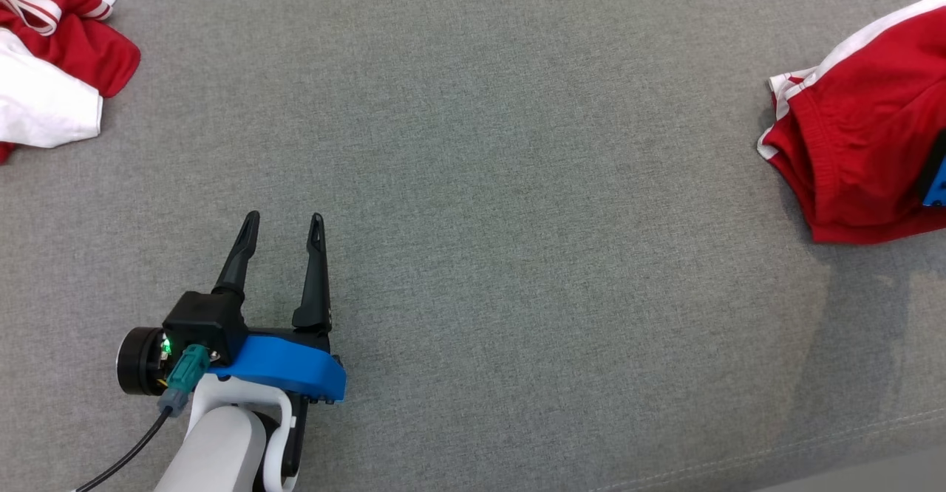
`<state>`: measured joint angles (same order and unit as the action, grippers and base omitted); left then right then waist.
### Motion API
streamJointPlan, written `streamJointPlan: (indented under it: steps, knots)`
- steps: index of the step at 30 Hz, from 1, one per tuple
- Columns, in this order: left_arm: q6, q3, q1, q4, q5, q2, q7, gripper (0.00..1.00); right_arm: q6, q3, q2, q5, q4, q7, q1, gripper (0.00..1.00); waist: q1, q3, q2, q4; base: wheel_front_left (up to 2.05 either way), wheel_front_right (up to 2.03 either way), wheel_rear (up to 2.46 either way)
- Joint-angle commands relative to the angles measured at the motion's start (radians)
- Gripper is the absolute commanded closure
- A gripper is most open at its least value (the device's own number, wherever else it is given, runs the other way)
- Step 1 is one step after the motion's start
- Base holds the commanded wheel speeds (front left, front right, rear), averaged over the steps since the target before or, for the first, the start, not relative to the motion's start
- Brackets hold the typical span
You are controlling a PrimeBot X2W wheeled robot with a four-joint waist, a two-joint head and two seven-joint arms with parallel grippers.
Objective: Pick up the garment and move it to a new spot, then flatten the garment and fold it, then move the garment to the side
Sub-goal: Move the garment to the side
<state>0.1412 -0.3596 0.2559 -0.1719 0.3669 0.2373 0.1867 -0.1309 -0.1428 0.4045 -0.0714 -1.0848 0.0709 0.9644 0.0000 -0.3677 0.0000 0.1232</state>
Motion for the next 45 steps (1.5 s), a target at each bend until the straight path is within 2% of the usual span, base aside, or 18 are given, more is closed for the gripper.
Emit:
streamJointPlan:
  steps: [1,12,13,14,15,24,30,38,45]
  knots:
    - [0.005,0.002,-0.005,0.004,0.001,0.0,0.002,0.0,0.0,-0.004,0.011,-0.007,-0.004,0.001,0.018,1.0,0.0,-0.001,0.0,-0.001,0.0,0.0,0.0]
    - [0.014,-0.002,0.0,0.009,0.01,-0.001,0.008,0.0,0.0,-0.017,0.023,-0.073,0.017,0.007,0.042,1.0,0.0,-0.009,0.0,0.01,0.0,0.0,0.0]
    - [0.014,-0.003,0.001,0.009,0.01,-0.001,0.009,0.0,0.0,-0.024,0.021,-0.08,0.02,0.009,0.039,0.84,0.0,-0.01,0.0,0.011,0.0,0.0,0.0]
    - [0.013,-0.004,0.003,0.007,0.01,-0.001,0.009,0.0,0.0,-0.032,0.017,-0.091,0.022,0.01,0.034,0.54,0.0,-0.011,0.0,0.011,0.0,0.0,0.0]
    - [0.013,-0.005,0.003,0.006,0.009,-0.001,0.01,0.0,0.0,-0.041,0.013,-0.101,0.026,0.014,0.027,0.0,0.0,-0.011,0.0,0.011,0.0,0.0,0.0]
    - [0.015,-0.014,0.017,-0.002,0.014,0.0,0.009,0.0,0.0,-0.098,-0.026,-0.188,0.057,0.032,-0.003,0.0,0.0,-0.011,0.0,0.008,0.0,0.0,0.0]
    - [0.011,-0.014,0.022,-0.016,0.024,-0.007,0.018,0.0,0.0,-0.081,-0.066,-0.209,0.062,0.048,-0.01,0.0,0.0,0.011,0.0,0.001,0.0,0.0,0.0]
    - [-0.003,0.005,0.037,-0.084,0.058,-0.031,0.045,0.0,0.0,-0.006,-0.139,-0.16,0.056,0.111,-0.037,0.0,0.0,0.083,0.0,-0.033,0.0,0.0,0.0]
    - [-0.018,0.025,0.004,-0.186,0.087,-0.064,0.071,0.0,0.0,0.045,-0.227,-0.061,0.084,0.17,-0.147,0.0,0.0,0.191,0.0,-0.079,0.0,0.0,0.0]
